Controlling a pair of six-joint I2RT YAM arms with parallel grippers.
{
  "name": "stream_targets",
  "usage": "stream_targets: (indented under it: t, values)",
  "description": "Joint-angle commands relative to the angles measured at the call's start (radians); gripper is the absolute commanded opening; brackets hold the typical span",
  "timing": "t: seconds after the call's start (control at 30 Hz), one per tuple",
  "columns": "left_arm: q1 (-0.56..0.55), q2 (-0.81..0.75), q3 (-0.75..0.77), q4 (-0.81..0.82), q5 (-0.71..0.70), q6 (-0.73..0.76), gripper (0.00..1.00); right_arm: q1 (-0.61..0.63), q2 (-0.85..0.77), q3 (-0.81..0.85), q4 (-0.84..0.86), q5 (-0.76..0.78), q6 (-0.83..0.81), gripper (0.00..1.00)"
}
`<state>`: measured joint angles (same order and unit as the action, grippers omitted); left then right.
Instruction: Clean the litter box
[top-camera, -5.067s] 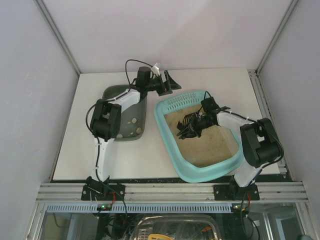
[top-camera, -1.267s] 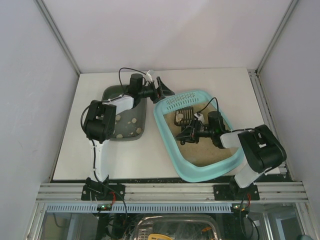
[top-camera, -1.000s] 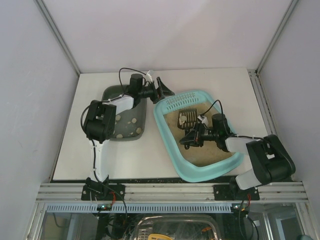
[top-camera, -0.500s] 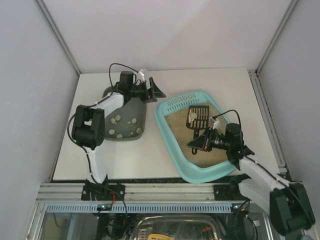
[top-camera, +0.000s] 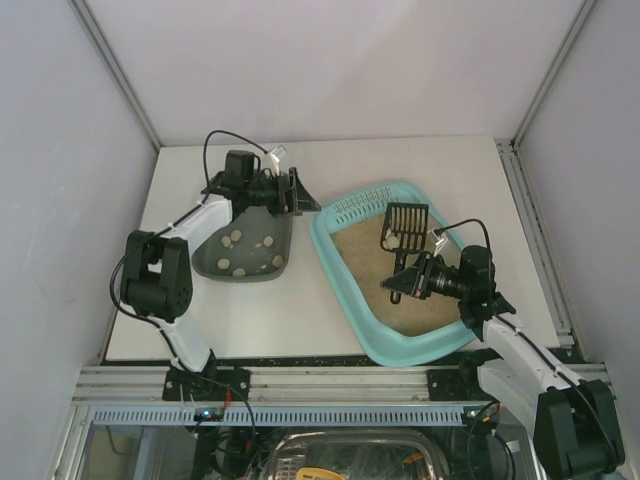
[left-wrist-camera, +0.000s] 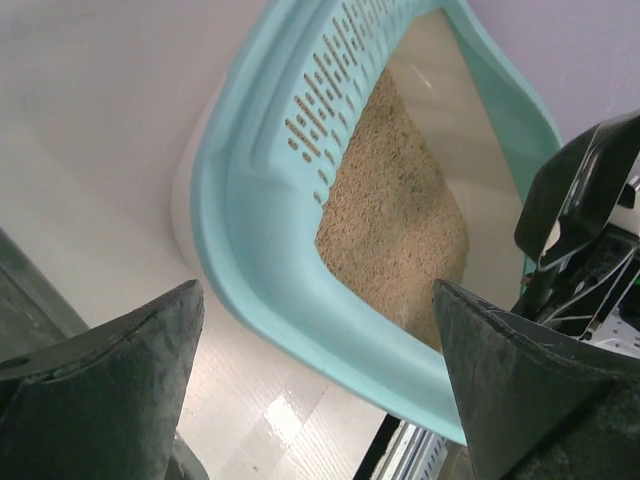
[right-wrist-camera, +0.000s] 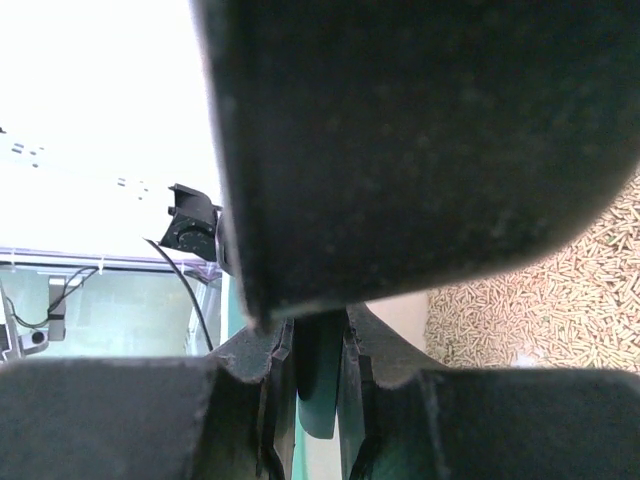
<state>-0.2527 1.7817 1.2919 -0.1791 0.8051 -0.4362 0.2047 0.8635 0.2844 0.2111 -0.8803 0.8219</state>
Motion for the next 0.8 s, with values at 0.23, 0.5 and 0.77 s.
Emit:
stream_targets:
  t: [0.23, 0.5, 0.77]
  values:
    - [-0.002, -0.119, -0.071, -0.066, -0.020, 0.095, 1.00, -0.097, -0.019, 0.112, 0.087, -0.152, 0.298, 0.00]
    - [0.000, -0.132, -0.094, -0.091, -0.021, 0.096, 1.00, -0.090, -0.079, 0.113, 0.090, -0.354, 0.548, 0.00]
    - [0.001, -0.173, -0.121, -0.061, -0.058, 0.083, 1.00, -0.093, -0.195, 0.174, -0.190, -0.335, 0.464, 0.00]
